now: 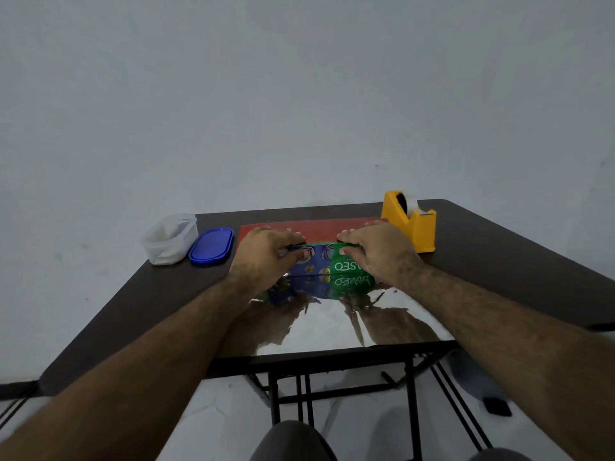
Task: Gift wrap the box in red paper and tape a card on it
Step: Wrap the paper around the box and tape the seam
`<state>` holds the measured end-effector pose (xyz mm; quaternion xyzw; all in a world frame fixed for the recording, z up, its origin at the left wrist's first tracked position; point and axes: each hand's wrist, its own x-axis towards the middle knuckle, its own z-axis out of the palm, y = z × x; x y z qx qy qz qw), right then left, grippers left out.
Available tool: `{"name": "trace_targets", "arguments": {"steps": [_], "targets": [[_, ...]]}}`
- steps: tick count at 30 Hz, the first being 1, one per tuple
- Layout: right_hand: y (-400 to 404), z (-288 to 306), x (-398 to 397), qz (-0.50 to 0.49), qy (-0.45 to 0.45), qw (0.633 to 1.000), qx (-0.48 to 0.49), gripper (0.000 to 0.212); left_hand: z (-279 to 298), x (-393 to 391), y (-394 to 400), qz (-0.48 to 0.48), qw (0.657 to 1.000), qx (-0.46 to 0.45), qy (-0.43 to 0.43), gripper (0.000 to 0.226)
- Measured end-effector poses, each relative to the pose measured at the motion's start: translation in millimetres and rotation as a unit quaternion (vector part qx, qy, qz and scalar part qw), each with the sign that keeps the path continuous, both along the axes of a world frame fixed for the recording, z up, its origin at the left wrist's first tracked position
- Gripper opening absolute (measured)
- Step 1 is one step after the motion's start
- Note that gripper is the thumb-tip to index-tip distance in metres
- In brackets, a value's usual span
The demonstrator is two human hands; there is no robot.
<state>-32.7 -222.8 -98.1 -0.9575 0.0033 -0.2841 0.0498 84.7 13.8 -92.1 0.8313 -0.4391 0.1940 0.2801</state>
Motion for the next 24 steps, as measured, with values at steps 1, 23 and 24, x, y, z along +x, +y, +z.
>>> {"name": "trace_targets", "arguments": {"steps": [1, 23, 24], "targets": [[-0.4, 0.1, 0.8, -0.002, -0.004, 1.0, -0.001, 0.039, -0.8, 0.2, -0.4, -0.002, 1.0, -0.003, 0.002, 0.041], [10.7, -11.6, 3.6, -0.025, -0.122, 0.988, -0.087, 0.019, -25.7, 2.1, -16.8, 0.011, 0.987, -0.021, -0.156, 0.025], [11.3, -11.2, 3.1, -0.03, -0.119, 0.988, -0.09, 0.021, -25.3, 0.4, -17.0, 0.012, 0.988, -0.022, -0.155, 0.024]]}}
